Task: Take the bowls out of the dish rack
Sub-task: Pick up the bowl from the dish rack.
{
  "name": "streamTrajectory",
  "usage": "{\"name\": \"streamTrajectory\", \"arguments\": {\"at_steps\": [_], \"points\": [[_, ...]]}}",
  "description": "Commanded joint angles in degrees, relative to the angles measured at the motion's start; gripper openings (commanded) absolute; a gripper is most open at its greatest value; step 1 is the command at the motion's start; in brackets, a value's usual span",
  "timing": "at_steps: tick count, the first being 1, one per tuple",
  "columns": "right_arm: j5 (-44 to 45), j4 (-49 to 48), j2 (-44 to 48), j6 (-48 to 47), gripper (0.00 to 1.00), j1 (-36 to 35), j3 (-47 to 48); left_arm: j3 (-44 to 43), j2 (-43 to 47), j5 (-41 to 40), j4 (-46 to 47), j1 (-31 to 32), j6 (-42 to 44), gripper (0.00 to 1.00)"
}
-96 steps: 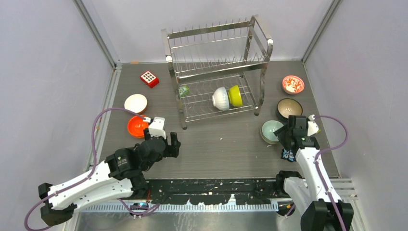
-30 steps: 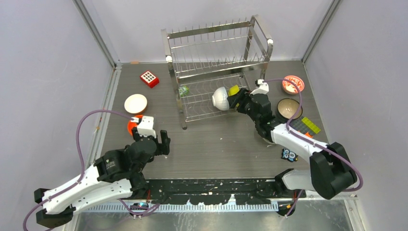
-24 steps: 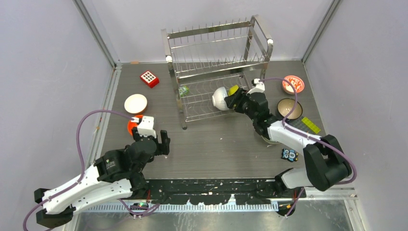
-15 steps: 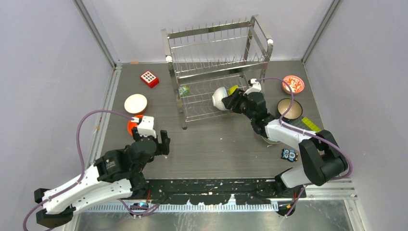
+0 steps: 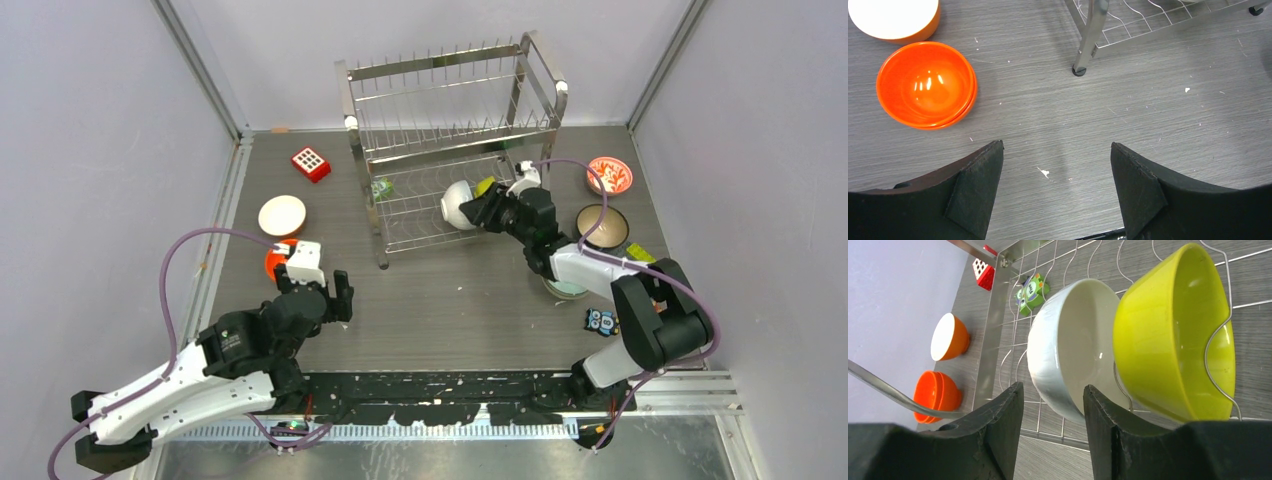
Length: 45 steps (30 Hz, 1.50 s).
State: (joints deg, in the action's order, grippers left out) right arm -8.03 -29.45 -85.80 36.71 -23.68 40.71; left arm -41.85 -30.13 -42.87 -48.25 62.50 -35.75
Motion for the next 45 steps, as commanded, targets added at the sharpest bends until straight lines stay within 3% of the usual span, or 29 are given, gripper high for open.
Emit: {"name": "streamTrajectory", "arguments": {"at_steps": [1,23,45], "points": [[-6.4,-6.8,-0.9,1.1,0.51,1.6,1.4,0.0,-0.7,-1.8,1.4,0.1,-0.1,0.80],[-15.8,-11.6,-5.2,2.9,0.38,3.3,2.2,-0.1,-0.7,-2.3,1.1,0.2,-0.3,0.80],[-18.9,-16.5,-6.5,5.2,0.01,3.3,1.8,0.0,-0.4,-2.5,1.1,0.1,-0.5,0.80]]}}
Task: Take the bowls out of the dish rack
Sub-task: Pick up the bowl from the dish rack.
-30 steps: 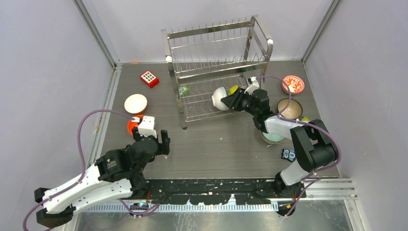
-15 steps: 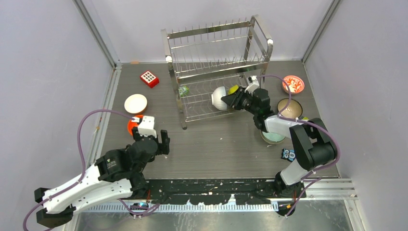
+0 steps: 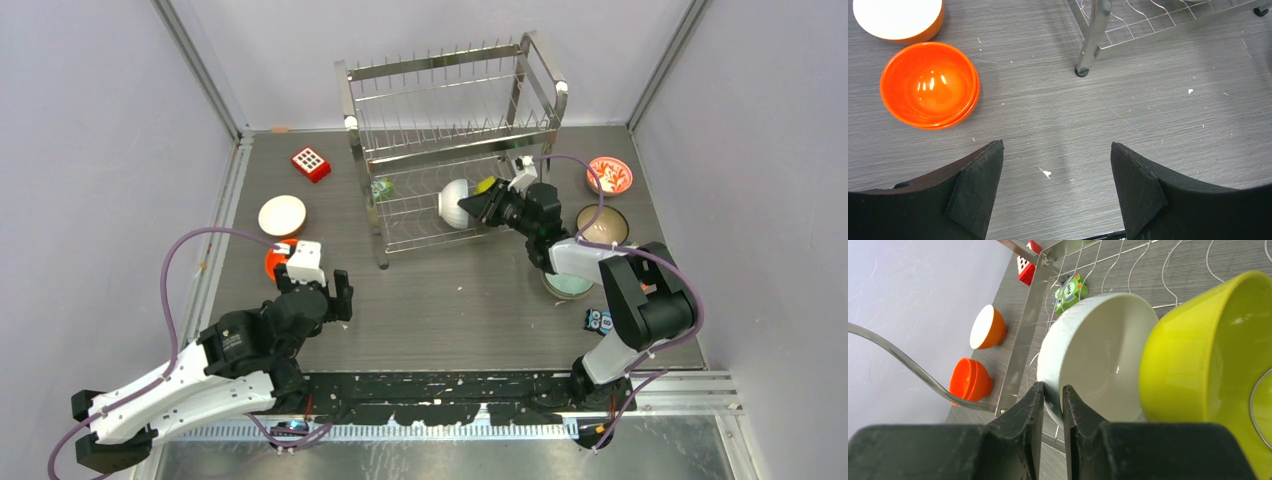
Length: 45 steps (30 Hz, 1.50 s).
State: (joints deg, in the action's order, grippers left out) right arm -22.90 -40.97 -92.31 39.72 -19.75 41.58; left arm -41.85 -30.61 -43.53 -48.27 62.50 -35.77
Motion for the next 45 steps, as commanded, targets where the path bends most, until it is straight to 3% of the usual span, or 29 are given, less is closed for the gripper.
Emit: {"name": "streamTrajectory", "arguments": {"at_steps": [1,19,31,45], "points": [[-4.0,-5.8,-0.1,2.5,0.01,-0.6,0.6,0.0,0.1,-1.9,1.1,0.1,-0.4,0.80],[-3.5,-16.4,1.7,8.5,0.01,-0.6,-1.9,-0.2,0.6,-1.9,0.9,0.1,-0.6,0.79],[-3.6,-16.1,2.0,9.9,0.01,-0.6,-1.4,-0.1,1.1,-1.7,0.9,0.2,-0.7,0.79],[-2.6,-32.9,-3.1,24.8,0.01,-0.7,-1.7,-0.1,1.6,-1.6,0.9,0.1,-0.9,0.79]]}}
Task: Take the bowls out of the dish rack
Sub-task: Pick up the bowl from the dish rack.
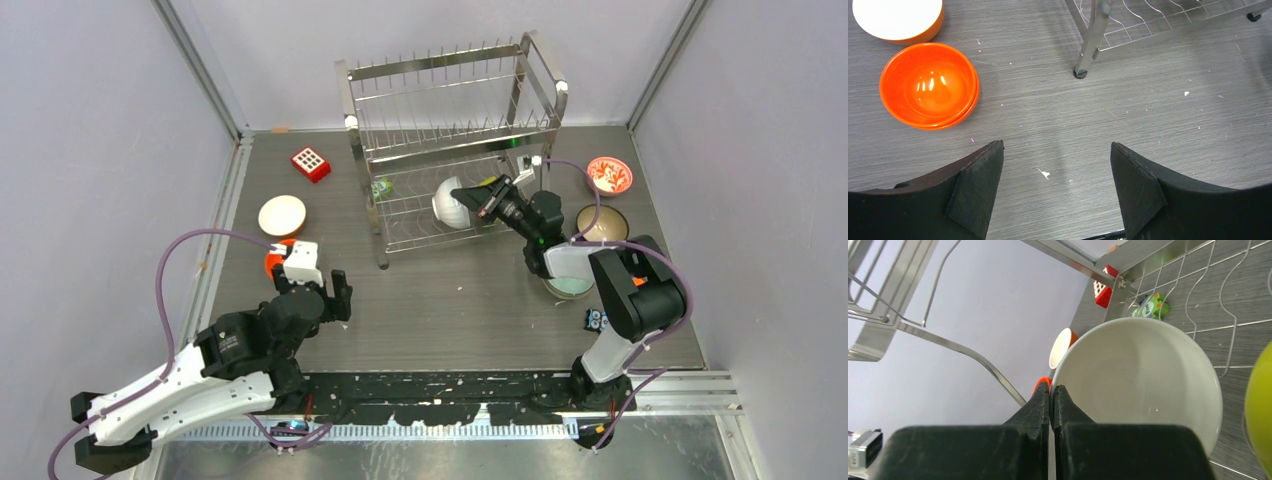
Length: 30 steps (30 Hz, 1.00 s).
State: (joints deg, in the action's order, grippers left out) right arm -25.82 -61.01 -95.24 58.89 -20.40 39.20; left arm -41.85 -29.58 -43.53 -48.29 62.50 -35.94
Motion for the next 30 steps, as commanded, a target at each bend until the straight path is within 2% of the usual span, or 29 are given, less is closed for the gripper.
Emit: {"name": "streamTrajectory", "arguments": {"at_steps": [1,19,30], "points": [[0.3,-13.6,-0.4,6.3,0.01,0.0,0.8,-0.1,0.6,-1.6,1.0,0.2,-0.7,0.79],[0.3,-18.3,1.5,11.9,0.01,-2.6,0.6,-0.2,0.9,-1.7,0.7,0.2,-1.0,0.79],[-2.9,-5.5,12.1,4.5,0.01,-3.4,-3.0,-0.3,1.0,-1.6,0.6,0.2,-1.0,0.79]]}}
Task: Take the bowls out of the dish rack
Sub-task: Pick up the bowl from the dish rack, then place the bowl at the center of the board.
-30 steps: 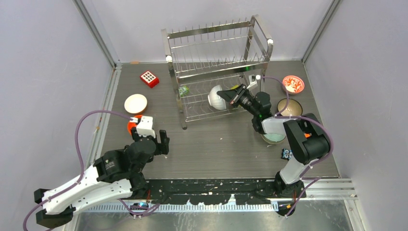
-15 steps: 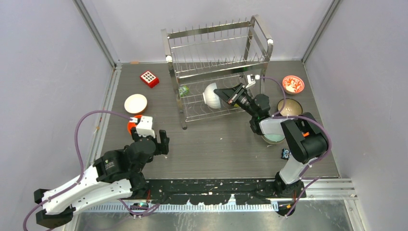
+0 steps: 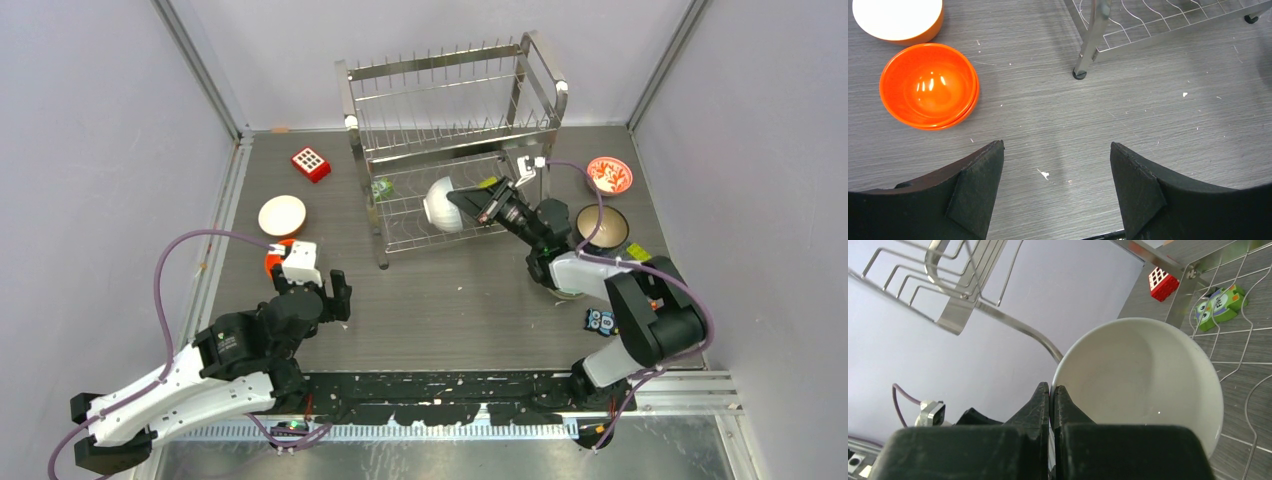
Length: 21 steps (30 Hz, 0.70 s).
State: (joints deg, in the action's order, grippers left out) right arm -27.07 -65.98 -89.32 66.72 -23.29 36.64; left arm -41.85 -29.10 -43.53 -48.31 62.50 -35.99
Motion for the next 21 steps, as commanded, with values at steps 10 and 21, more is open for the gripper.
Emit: {"name": "streamTrajectory", "arguments": {"at_steps": [10,21], "points": [[-2.8,29.7,24.0,-20.7,0.01,-3.6,-1.6,-0.9,0.9,-2.6,-0.4,0.1,-1.8,0.79],[14.8,77.3,39.8,-48.4,0.01,-20.4,8.2,-1.3,1.1,-4.4,-1.0,0.2,-1.9,0.80]]}}
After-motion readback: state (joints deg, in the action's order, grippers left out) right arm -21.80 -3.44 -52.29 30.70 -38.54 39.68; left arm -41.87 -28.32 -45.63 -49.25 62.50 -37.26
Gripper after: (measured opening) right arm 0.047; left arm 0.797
